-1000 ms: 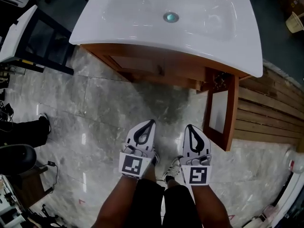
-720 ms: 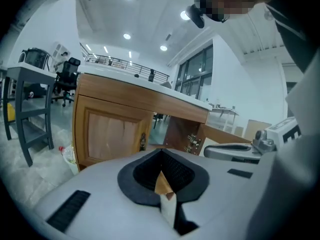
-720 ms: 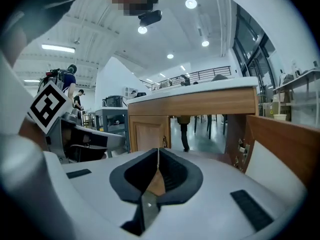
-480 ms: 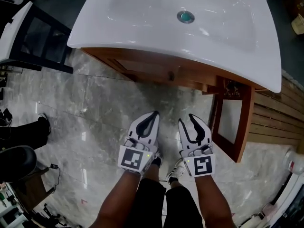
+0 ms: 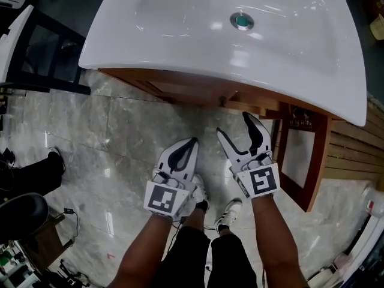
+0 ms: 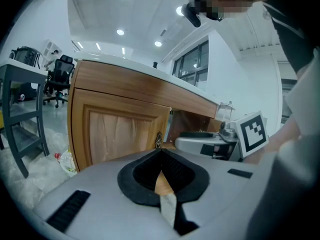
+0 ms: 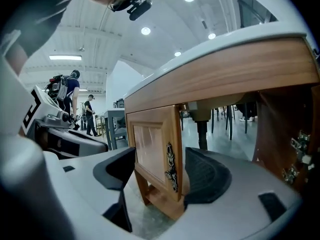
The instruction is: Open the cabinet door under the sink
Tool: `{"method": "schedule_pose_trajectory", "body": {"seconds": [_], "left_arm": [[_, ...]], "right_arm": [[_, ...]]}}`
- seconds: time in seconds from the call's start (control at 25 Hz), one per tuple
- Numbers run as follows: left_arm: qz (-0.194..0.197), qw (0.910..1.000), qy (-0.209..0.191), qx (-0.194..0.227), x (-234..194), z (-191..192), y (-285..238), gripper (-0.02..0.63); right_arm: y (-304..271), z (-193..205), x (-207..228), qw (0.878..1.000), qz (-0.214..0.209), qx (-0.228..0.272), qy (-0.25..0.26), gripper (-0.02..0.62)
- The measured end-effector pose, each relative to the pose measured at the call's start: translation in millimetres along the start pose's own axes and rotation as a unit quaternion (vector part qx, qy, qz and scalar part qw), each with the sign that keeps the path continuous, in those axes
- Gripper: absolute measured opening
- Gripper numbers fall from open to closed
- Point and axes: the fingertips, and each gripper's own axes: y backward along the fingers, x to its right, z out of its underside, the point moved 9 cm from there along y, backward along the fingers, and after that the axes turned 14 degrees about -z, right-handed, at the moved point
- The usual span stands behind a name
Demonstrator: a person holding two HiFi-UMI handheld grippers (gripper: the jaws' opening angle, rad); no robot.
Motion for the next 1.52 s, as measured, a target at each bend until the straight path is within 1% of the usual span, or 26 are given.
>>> {"method": "schedule_pose_trajectory", "body": {"seconds": [0.16, 0.32, 0.48, 0.64, 0.84, 0.96, 1.08, 1.32, 1.52], "left_arm": [[0.002, 0.9999, -0.012, -0.006, -17.1, -0.8, -4.8, 0.023], [-0.006, 0.9997, -0.024, -0.009, -34.7, -1.8, -7.4, 0.023], [-0.011, 0.9987, -0.044, -0.022, -49.2, 2.6, -7.9, 0.023], [-0.014, 0.9989, -0.039, -0.024, -54.9, 8.2, -7.3, 0.023], [-0.013, 0.9995, -0.022, -0.019, -56.3, 10.2, -5.3, 0.023], [-0.012, 0.9991, -0.033, -0.022, -61.1, 14.7, -2.6, 0.023], [-0.021, 0.9987, -0.031, -0.035, -65.3, 19.8, 1.1, 0.023], [-0.023, 0.9995, -0.011, -0.016, -64.8, 17.7, 5.4, 0.023], [-0.02, 0.9994, -0.013, -0.023, -62.4, 26.7, 12.0, 0.023]], "right_arm": [[-22.3, 0.9, 10.3, 1.0, -0.017, 0.003, -0.004, 0.332], [-41.4, 6.1, 20.7, 0.999, -0.035, 0.004, -0.005, 0.373], [-56.7, 10.0, 34.0, 0.999, -0.044, -0.008, -0.006, 0.382], [-71.7, 13.0, 39.2, 0.998, -0.06, -0.021, -0.006, 0.387], [-83.8, 13.9, 44.1, 0.997, -0.066, -0.027, -0.002, 0.387], [-88.1, 13.3, 44.2, 0.997, -0.074, -0.029, 0.0, 0.387], [-88.4, 14.4, 44.3, 0.997, -0.077, -0.031, 0.0, 0.385], [-87.5, 11.8, 42.1, 0.996, -0.086, -0.04, 0.005, 0.385], [-85.3, 11.6, 39.4, 0.994, -0.093, -0.049, 0.011, 0.385]]}}
